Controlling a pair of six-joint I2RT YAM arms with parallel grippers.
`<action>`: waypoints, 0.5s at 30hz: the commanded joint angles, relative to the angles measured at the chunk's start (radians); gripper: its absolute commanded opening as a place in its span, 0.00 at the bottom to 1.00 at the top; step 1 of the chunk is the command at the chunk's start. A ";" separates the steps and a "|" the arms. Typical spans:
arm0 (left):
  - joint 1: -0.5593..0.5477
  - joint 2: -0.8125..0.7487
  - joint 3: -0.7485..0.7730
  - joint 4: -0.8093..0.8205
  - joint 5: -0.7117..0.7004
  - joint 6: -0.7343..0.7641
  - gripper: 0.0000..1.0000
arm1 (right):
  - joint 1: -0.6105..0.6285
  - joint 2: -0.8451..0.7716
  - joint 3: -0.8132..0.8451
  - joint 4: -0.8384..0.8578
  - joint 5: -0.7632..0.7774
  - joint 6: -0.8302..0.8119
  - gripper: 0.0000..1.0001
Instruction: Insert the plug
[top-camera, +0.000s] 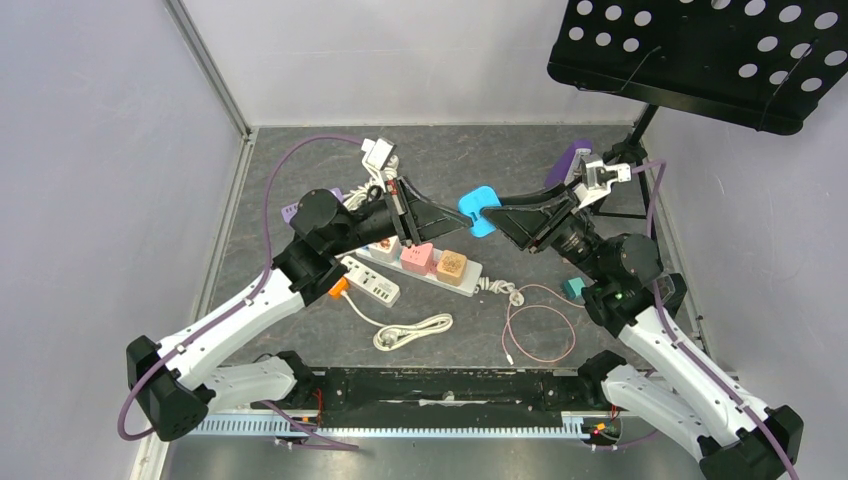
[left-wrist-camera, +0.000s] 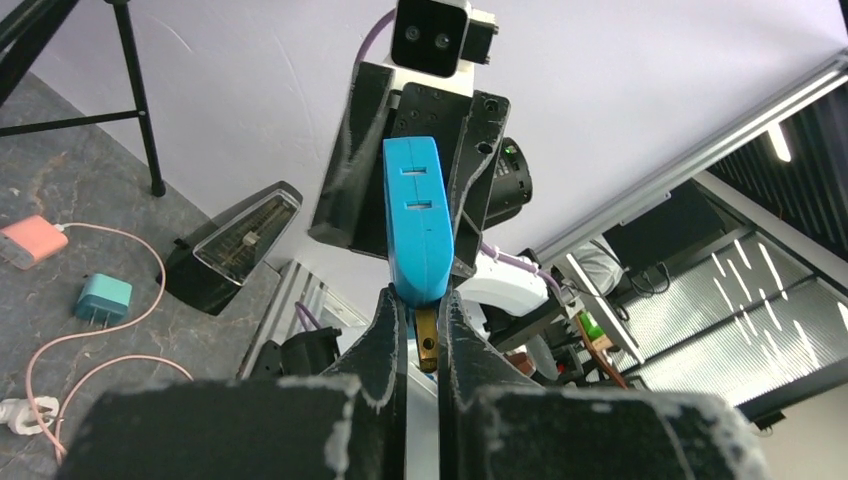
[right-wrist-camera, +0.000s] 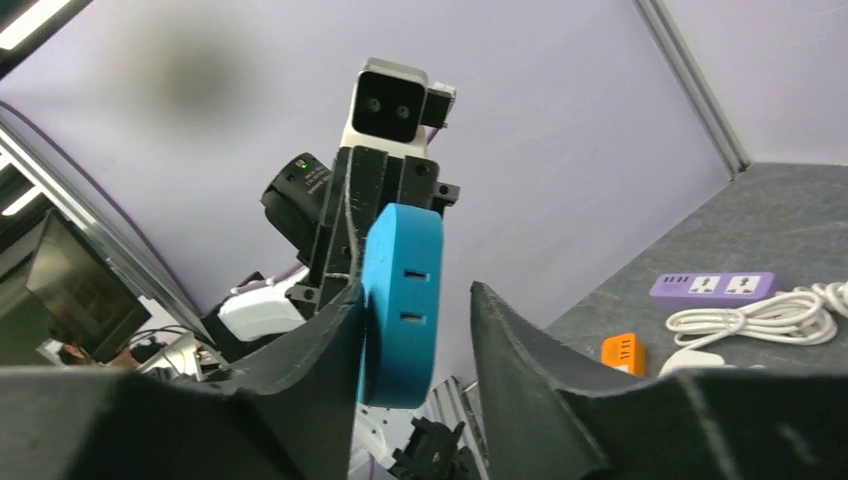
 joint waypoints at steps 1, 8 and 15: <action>0.006 -0.021 0.000 0.015 0.033 -0.021 0.02 | 0.000 0.011 0.047 0.024 -0.017 0.005 0.37; 0.018 -0.056 0.010 -0.084 0.007 0.038 0.55 | 0.000 -0.009 0.088 -0.106 -0.049 -0.043 0.00; 0.040 -0.099 0.030 -0.134 0.017 0.081 0.60 | 0.000 0.014 0.151 -0.241 -0.192 -0.080 0.00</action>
